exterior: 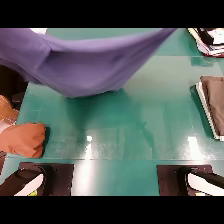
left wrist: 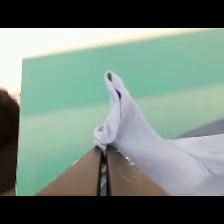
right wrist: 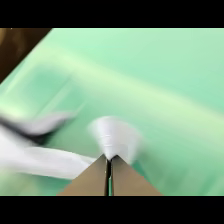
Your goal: Fold the shirts.
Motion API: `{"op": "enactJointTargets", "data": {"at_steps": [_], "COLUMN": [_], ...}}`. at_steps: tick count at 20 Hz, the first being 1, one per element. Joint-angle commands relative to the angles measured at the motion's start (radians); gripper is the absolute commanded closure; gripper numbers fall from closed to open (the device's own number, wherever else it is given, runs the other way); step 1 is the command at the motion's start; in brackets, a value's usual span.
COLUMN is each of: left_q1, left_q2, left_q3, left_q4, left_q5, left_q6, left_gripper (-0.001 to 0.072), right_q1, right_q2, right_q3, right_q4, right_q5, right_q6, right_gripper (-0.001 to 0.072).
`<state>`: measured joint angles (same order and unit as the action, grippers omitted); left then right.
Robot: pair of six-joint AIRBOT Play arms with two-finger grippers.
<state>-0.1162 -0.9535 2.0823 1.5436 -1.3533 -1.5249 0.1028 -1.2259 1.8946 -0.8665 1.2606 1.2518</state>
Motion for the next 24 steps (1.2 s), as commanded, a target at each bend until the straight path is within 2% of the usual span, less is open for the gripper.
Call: {"op": "enactJointTargets", "data": {"at_steps": [1,5,9,12,16,20,22,24], "left_q1": [0.000,0.000,0.000,0.000,0.000,0.001,0.001,0.000], "left_q2": [0.054,0.136,0.146,0.121,-0.013,-0.283,-0.441,-0.591], "left_q3": [0.056,0.062,0.078,0.055,-0.110,-0.223,-0.240,-0.240], "left_q4": [-0.077,-0.183,-0.212,-0.144,-0.124,-0.132,-0.151,-0.168], "left_q5": [0.106,0.320,0.410,0.402,0.281,0.186,0.191,0.224], "left_q6": [-0.014,-0.016,-0.012,-0.012,-0.012,-0.009,0.003,0.024], "left_gripper": [0.0682,0.0683,0.0684,0.0684,0.0683,0.0683,0.0683,0.0683], "right_q1": [-0.163,-0.322,-0.509,-0.577,-0.465,-0.246,-0.162,-0.104], "right_q2": [0.184,0.327,0.422,0.405,0.218,-0.063,-0.209,-0.348], "right_q3": [0.000,0.000,0.000,0.000,0.000,0.000,0.000,0.000], "right_q4": [0.000,0.000,0.002,0.003,-0.006,-0.280,-0.340,-0.340], "right_q5": [0.013,-0.021,-0.048,-0.021,0.122,0.226,0.231,0.174], "right_q6": [0.002,0.002,0.017,0.053,0.096,0.182,0.183,0.182], "right_gripper": [0.0697,0.0697,0.0697,0.0698,0.0697,0.0697,0.0698,0.0697]}}
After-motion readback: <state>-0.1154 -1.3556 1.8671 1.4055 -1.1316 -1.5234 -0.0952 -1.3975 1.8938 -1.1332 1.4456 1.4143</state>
